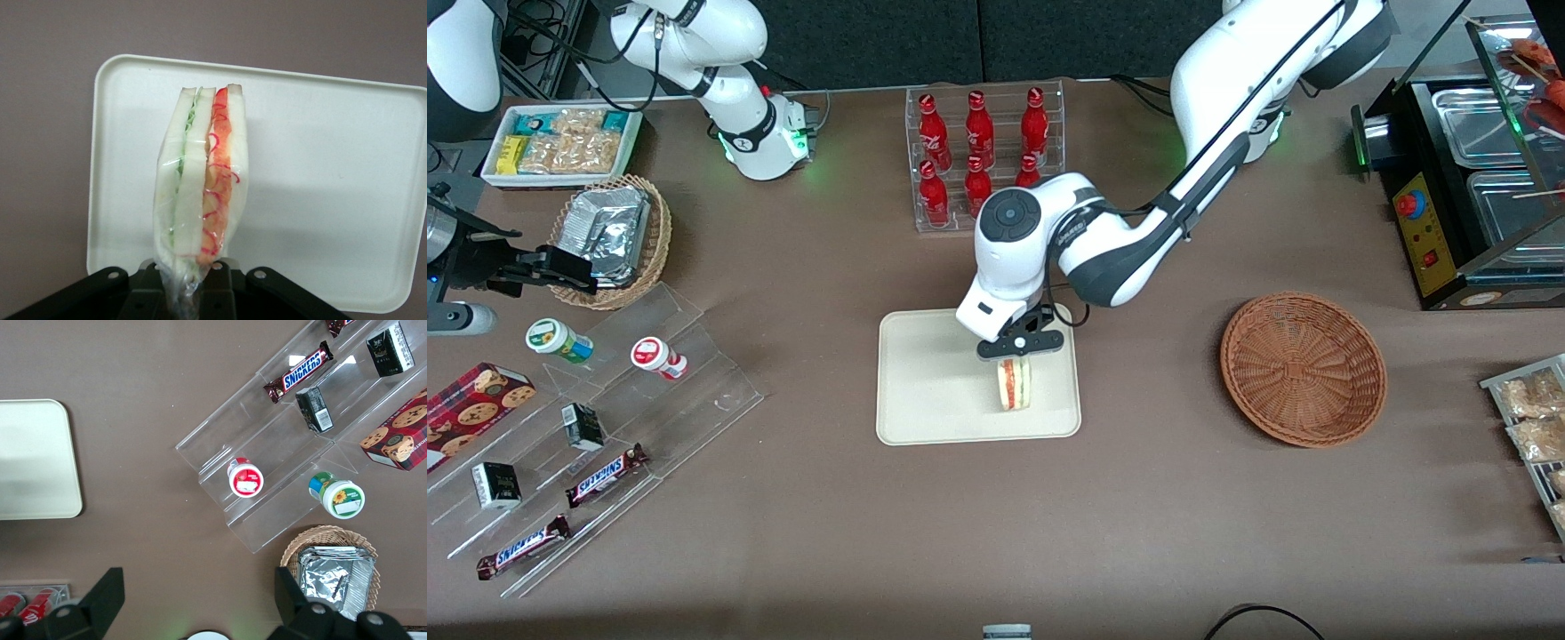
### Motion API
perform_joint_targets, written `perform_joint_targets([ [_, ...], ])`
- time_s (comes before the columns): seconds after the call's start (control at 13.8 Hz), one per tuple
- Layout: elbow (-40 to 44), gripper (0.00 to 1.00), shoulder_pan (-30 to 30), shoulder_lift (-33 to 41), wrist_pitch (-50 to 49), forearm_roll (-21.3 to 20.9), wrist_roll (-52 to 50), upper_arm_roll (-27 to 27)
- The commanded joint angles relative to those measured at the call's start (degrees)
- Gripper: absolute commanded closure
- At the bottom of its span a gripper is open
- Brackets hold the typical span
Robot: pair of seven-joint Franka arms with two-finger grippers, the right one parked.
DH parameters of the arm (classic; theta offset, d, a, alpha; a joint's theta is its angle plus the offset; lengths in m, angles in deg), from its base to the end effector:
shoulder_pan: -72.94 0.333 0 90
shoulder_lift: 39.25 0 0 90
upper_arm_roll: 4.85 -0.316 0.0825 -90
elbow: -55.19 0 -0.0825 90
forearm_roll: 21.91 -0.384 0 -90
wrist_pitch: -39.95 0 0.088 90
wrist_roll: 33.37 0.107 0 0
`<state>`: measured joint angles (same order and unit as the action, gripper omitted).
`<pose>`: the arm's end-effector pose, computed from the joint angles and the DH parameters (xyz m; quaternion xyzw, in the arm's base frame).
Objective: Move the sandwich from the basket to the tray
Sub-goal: 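Lift the sandwich with the left gripper and carry it over the white tray, then lower the sandwich onto the tray and open the left gripper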
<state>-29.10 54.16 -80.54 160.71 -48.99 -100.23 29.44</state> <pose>0.5088 -0.5056 0.3096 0.9973 0.0665 0.0265 0.0145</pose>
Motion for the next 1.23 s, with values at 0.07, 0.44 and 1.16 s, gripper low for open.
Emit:
perform_joint_targets([
  [0.07,2.64,1.0,-1.96,-4.14,0.44,-4.29,-0.99,0.0],
  [0.44,2.47,0.83,-2.66,-6.43,2.9,-6.05,-0.9,-0.36],
  [1.16,6.33,0.01,-1.43,2.69,-10.17,-1.06,-0.99,-0.36],
])
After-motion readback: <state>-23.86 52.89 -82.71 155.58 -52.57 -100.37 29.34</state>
